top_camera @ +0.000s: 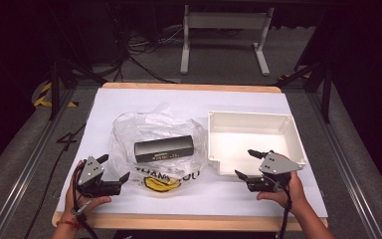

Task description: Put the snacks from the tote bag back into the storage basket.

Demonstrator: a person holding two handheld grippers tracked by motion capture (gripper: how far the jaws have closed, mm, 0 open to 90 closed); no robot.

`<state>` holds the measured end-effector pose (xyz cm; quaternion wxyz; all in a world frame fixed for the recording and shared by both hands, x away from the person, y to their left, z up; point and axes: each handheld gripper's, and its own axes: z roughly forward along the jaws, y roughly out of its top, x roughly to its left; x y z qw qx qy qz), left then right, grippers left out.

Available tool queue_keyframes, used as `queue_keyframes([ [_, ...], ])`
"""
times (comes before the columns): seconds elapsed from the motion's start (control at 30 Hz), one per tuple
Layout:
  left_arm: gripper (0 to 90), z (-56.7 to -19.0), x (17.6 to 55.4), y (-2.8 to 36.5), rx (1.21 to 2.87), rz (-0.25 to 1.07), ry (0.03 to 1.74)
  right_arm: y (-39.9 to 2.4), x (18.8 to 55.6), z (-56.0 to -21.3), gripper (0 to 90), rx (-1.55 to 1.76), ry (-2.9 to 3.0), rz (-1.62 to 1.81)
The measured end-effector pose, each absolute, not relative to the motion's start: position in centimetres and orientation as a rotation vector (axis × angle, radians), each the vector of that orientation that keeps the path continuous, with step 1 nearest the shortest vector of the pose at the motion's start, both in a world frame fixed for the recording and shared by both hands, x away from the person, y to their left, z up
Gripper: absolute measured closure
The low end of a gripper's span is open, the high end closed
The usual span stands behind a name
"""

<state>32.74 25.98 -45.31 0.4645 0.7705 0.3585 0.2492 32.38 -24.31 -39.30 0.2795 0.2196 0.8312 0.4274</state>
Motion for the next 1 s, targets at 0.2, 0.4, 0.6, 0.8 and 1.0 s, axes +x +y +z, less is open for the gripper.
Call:
queue_keyframes([
  [0.2, 5.7, -45.3, 32.7, 26.0, 1.889, 0.606, 0.881, -21.7, 33.9, -38.4, 25.8, 0.491, 2.301, 1.150],
  [0.4, 5.7, -45.3, 32.6, 26.1, 1.891, 0.605, 0.872, -20.0, 35.4, -37.3, 26.5, 0.446, 2.335, 1.148],
  [0.6, 5.8, -45.3, 32.6, 26.1, 1.895, 0.604, 0.872, -18.2, 36.7, -37.0, 27.2, 0.405, 2.366, 1.143],
  [0.8, 5.8, -45.3, 32.5, 26.1, 1.896, 0.598, 0.877, -16.8, 37.6, -37.1, 27.3, 0.381, 2.392, 1.145],
  [1.0, 5.9, -45.3, 32.5, 26.1, 1.899, 0.598, 0.871, -15.7, 38.3, -37.1, 28.1, 0.356, 2.418, 1.149],
])
